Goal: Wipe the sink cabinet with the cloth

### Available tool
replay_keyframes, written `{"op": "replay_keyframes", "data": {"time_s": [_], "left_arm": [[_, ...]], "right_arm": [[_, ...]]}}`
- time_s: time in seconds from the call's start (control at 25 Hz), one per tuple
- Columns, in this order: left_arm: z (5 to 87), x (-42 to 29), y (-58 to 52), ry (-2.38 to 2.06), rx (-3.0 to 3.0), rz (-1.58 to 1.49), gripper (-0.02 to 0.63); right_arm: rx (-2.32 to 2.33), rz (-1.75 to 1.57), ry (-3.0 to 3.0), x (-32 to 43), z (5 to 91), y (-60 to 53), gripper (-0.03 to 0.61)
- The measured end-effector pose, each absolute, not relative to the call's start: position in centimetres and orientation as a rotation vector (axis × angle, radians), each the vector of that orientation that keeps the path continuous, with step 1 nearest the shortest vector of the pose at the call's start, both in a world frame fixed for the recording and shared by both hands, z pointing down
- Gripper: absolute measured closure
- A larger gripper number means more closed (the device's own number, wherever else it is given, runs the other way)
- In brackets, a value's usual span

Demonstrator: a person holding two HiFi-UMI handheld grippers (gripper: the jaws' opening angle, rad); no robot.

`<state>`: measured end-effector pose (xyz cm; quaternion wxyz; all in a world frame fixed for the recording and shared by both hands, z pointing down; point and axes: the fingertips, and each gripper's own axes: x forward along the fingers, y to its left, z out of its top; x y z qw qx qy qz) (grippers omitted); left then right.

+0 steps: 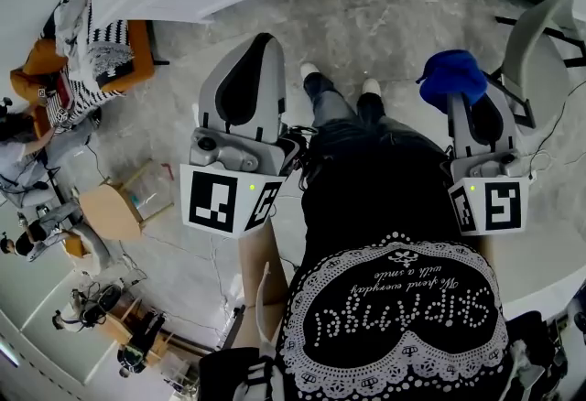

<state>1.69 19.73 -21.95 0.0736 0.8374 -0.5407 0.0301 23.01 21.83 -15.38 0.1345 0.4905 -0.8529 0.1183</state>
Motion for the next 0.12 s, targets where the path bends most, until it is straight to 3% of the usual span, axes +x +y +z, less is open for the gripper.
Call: {"op": "replay_keyframes", "data": {"time_s": [0.12], "left_arm": [[-21.98, 1.87, 19.93, -1.617, 2.517, 0.093, 0.609]], "right_arm": [[1.419, 0.344, -2.472, 23.10, -15.42, 22.02, 0.520]]}}
